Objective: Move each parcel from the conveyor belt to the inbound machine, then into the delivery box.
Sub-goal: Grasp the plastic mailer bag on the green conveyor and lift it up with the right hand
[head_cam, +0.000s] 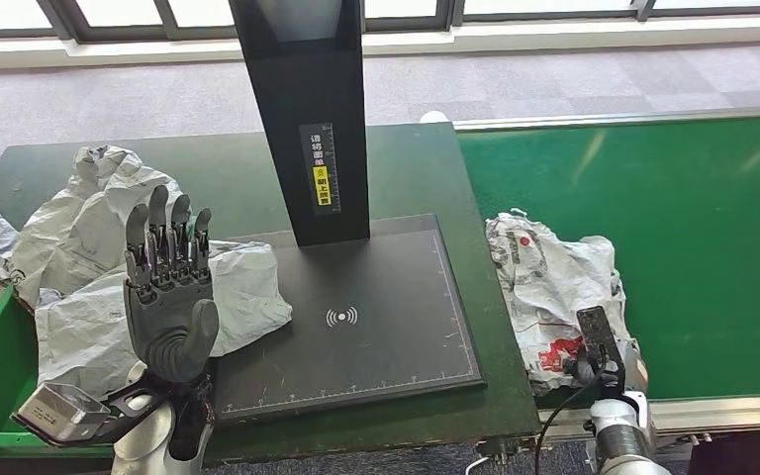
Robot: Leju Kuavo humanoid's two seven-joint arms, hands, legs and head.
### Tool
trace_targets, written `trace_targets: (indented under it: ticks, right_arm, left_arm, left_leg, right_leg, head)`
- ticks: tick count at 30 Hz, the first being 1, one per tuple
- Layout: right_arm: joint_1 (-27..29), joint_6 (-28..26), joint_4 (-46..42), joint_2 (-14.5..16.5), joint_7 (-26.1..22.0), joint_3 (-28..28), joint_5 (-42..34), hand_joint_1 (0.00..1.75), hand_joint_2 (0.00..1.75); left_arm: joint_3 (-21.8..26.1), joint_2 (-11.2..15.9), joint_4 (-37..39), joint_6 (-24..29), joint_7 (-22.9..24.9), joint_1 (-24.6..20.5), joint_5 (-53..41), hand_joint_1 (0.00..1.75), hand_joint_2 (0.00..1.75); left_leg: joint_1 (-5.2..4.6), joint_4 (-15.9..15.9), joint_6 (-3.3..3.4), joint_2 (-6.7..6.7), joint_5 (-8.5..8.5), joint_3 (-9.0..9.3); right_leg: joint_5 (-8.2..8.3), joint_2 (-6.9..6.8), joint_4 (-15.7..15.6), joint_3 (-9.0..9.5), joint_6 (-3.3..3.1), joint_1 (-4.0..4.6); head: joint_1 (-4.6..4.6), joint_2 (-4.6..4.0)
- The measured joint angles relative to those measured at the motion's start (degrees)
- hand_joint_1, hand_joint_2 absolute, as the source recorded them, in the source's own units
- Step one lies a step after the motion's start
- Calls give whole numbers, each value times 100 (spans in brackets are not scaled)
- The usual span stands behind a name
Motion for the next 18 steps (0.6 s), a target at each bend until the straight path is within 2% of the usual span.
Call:
trace_targets:
  ticks: [15,18]
  right_arm:
    - [-15,2,9,33,-19,-24,-16,175,175]
    - [-7,-117,10,42,-257,-52,-225,175,175]
  left_arm:
    - [21,-4,0,-7,0,2,-3,0,175]
    - [22,-7,0,-16,0,3,-17,0,175]
  left_leg:
    - [0,0,3,-5,3,21]
    - [0,0,4,-8,4,19]
  right_leg:
    - [0,-14,-4,9,1,-3]
    - [0,-19,-4,8,1,-4]
  head:
    - [0,0]
    - [0,0]
